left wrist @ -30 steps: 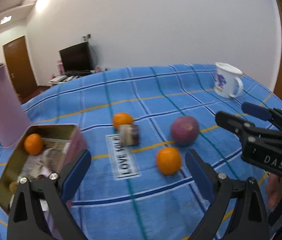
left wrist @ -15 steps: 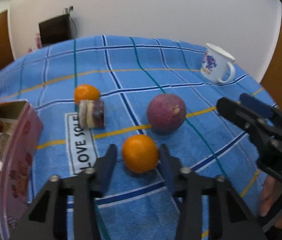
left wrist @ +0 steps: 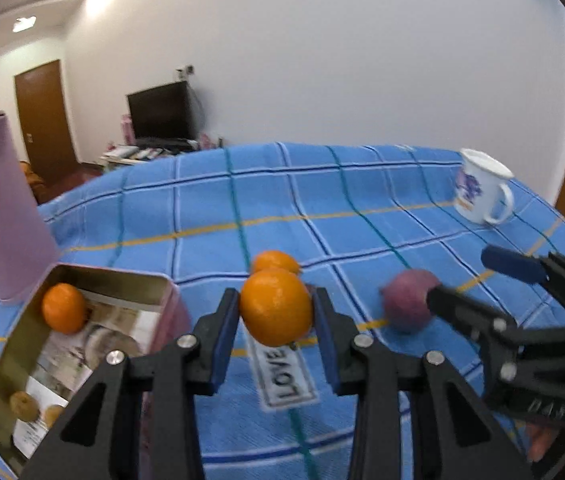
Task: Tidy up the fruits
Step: 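Grasp another orange with the left tool while the right tool reaches the purple fruit, then close the right tool on the purple fruit and lift it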
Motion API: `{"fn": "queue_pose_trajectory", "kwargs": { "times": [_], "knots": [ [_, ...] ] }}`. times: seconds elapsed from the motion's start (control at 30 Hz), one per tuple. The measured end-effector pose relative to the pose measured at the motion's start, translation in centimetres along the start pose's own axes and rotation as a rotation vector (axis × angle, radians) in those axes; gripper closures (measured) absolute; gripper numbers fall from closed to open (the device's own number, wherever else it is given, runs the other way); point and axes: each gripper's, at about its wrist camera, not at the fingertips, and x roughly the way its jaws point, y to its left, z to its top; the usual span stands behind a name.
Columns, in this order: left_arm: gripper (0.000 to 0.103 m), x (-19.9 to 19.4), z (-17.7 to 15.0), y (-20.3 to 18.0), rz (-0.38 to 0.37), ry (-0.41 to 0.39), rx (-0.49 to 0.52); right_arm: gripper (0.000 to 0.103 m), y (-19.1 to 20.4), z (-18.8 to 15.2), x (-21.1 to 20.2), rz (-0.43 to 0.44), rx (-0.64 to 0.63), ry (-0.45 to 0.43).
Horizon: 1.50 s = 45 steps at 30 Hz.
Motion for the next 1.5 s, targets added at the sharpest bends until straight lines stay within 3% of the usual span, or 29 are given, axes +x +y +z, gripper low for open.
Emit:
{"fn": "queue_pose_trajectory", "kwargs": {
  "times": [0.17, 0.53, 0.73, 1.0, 1.5],
  "knots": [
    [0.065, 1.0, -0.5, 0.5, -0.002, 0.022, -0.009, 0.025, 1.3, 0.0, 2.3, -0.006, -0.029, 0.075],
    [0.065, 1.2, -0.8, 1.0, -0.024, 0.013, -0.032, 0.026, 0.9, -0.3, 4.2, -0.019, 0.021, 0.112],
    [0.065, 0.9, -0.8, 0.4, -0.033, -0.001, -0.006, 0.045, 0.7, -0.4, 5.7, -0.021, 0.035, 0.182],
    [0.065, 1.1, -0.7, 1.0, -0.042, 0.006, -0.043, 0.047, 1.1, -0.6, 4.5, 0.031, 0.023, 0.131],
    [0.065, -0.1, -0.9, 0.8, -0.039, -0.056, -0.027, 0.047, 1.1, -0.6, 1.9, 0.091, 0.024, 0.012]
  ]
}}
